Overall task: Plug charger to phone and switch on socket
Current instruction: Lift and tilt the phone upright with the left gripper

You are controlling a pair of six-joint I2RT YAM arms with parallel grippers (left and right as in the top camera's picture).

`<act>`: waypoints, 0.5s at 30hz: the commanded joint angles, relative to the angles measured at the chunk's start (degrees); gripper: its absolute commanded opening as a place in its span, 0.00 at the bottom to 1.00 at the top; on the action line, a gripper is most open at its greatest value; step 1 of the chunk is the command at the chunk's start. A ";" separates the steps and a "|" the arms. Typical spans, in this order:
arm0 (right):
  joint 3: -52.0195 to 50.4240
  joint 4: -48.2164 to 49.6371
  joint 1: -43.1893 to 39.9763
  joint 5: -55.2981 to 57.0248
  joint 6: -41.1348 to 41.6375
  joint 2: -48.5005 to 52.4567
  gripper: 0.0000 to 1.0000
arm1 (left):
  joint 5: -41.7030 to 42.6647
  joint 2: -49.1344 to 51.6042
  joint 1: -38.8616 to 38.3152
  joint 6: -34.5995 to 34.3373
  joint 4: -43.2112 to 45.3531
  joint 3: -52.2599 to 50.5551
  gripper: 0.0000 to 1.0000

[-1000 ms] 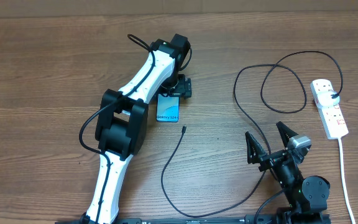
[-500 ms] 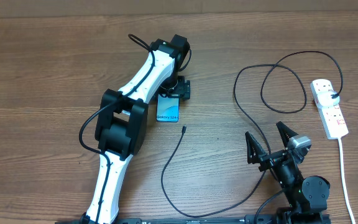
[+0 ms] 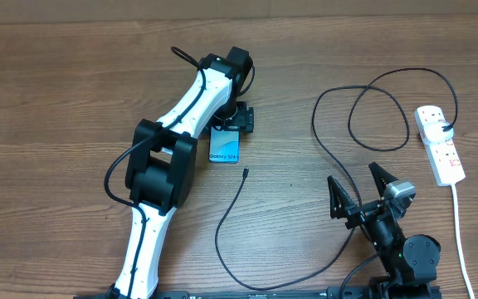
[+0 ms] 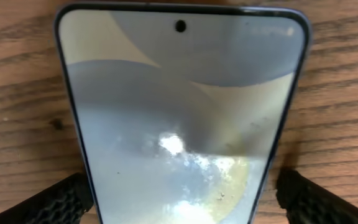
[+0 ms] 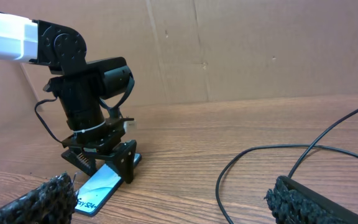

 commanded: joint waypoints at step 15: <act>-0.55 0.33 0.22 -0.02 0.17 -0.57 1.00 | 5.09 2.14 -0.79 -4.35 -3.02 -2.71 0.95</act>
